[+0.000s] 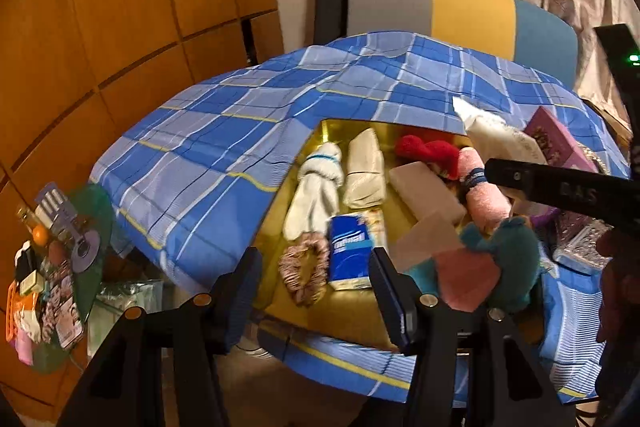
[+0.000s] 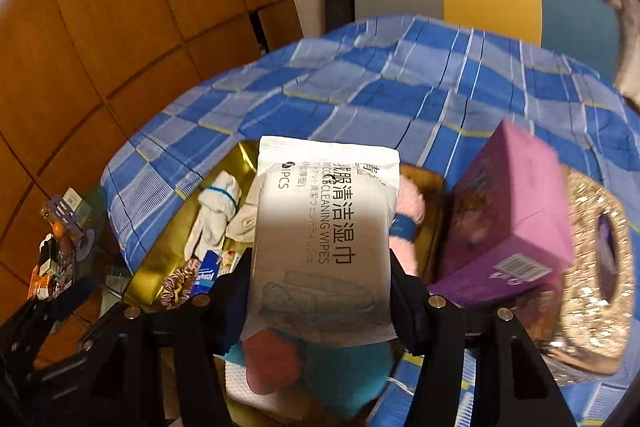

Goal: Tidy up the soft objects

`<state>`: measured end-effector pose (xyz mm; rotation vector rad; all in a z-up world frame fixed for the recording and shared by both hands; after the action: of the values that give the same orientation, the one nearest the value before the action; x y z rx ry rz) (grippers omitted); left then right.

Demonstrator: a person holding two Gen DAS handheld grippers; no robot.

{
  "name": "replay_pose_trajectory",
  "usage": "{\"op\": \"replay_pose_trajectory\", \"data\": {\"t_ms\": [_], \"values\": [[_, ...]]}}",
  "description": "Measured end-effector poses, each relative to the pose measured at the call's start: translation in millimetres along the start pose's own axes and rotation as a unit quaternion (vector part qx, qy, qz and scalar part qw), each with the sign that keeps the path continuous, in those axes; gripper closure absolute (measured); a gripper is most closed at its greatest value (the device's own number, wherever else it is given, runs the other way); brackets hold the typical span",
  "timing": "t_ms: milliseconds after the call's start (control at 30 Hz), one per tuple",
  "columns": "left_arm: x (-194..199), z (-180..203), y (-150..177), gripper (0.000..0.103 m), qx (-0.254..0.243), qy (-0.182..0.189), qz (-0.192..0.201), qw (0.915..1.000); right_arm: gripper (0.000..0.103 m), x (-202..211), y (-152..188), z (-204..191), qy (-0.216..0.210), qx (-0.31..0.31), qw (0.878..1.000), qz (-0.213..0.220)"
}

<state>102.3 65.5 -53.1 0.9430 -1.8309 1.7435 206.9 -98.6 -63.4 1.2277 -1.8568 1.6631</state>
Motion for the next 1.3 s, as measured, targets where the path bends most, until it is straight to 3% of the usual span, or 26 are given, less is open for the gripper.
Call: {"op": "replay_pose_trajectory", "data": {"t_ms": [133,333,533,767,1033,1300], "values": [[-2.8,-5.7,5.9,0.047,0.0,-0.006,-0.005,1.0,0.043,-26.6,0.4,-8.6,0.006,-0.001,1.0,-0.025],[-8.2,-5.9,11.1,0.047,0.004,0.018,-0.029,0.9994,0.042,-56.5,-7.5,-25.6,0.019,0.02,0.999,-0.033],[-8.7,-5.5,13.2,0.047,0.006,0.04,-0.045,0.9982,0.034,-84.4,-11.5,-22.2,0.016,0.003,0.999,-0.052],[-10.3,-5.5,13.7,0.047,-0.002,0.018,-0.05,0.9986,0.024,-25.6,-15.4,-9.7,0.001,-0.033,0.999,0.021],[-1.6,5.8,11.2,0.047,-0.03,0.004,-0.045,0.9985,0.001,39.3,11.6,-8.7,0.041,-0.026,0.997,0.058],[17.0,17.1,13.1,0.047,-0.034,0.004,-0.042,0.9985,0.0,85.8,51.3,-5.3,0.106,-0.044,0.99,0.079]]}}
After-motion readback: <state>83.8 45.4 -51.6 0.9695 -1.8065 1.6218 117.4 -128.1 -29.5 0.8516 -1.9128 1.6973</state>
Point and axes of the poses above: each gripper's, at about its wrist camera, not at the fingertips, and x roughly against the way its jaws point, z to its right, y to its underside, the point moved 2 cm from there along -x, roughly the way its jaws point, and after that the axes turned 1 degree about -x, right-handed, at the moved point
